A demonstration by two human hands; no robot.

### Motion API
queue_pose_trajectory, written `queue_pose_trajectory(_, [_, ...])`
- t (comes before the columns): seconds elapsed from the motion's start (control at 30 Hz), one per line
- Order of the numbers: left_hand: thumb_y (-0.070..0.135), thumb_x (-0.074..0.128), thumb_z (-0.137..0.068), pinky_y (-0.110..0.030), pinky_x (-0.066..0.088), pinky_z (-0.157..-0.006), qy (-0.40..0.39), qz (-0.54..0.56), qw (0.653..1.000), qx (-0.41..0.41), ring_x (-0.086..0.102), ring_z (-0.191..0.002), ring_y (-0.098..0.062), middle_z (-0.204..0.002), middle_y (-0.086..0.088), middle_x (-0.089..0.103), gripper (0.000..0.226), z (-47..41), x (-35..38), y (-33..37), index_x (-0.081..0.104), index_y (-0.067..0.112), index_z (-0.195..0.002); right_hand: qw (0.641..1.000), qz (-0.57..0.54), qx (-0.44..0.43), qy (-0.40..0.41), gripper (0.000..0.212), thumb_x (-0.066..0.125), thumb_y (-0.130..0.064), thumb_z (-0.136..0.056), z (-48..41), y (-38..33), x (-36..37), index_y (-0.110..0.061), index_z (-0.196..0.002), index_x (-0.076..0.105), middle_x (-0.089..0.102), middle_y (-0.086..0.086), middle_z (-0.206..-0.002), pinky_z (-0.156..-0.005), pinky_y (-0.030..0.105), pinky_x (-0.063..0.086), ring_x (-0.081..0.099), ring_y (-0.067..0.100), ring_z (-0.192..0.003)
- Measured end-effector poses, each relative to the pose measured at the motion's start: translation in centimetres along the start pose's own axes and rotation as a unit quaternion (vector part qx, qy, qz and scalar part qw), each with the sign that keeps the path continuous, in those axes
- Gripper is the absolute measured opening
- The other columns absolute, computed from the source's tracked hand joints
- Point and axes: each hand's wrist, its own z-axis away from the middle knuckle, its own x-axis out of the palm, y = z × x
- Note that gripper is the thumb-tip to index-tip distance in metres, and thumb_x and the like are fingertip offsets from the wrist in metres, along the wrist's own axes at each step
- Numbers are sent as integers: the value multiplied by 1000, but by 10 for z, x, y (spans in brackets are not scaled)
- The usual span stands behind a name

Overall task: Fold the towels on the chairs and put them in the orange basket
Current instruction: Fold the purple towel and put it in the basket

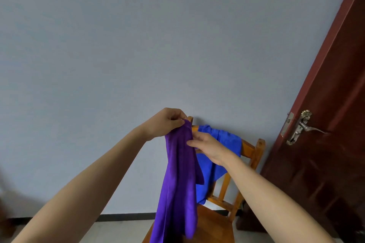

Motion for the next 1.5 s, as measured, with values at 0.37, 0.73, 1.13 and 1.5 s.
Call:
queue_pose_trajectory(0.37, [5,43,-95,-13,48,-56,47,13,999,-16,61,-73,-9,-83,2,66,23,-3,-20,2,66,10,-94,998,1,-24,51,19,59,-1,-86,1,-25,-12,-18,-77,60,66,-6,-76,-79,24,49,61,8,-75])
queue_pose_trajectory(0.73, [3,43,-95,-14,52,-65,76,-10,996,38,62,-79,-7,-87,5,66,26,-12,-42,22,67,11,-95,998,25,-7,48,35,51,11,-83,-3,-9,-27,-22,-93,58,66,5,-91,-87,34,48,63,18,-84])
queue_pose_trajectory(1.13, [8,43,-95,-18,42,-62,101,-63,993,-21,51,-70,-14,-77,-3,57,25,-12,-60,-26,63,23,-94,929,230,57,286,32,61,-9,-87,1,47,-71,-18,-57,51,48,-6,-59,-54,21,33,46,10,-60])
queue_pose_trajectory(1.5, [-5,54,-79,-18,38,-57,196,-170,960,-101,51,-71,-17,-79,1,57,26,26,-108,-84,59,19,-87,923,208,5,324,19,64,-13,-85,-61,0,-50,-15,-66,64,52,-9,-59,-52,17,36,49,12,-64])
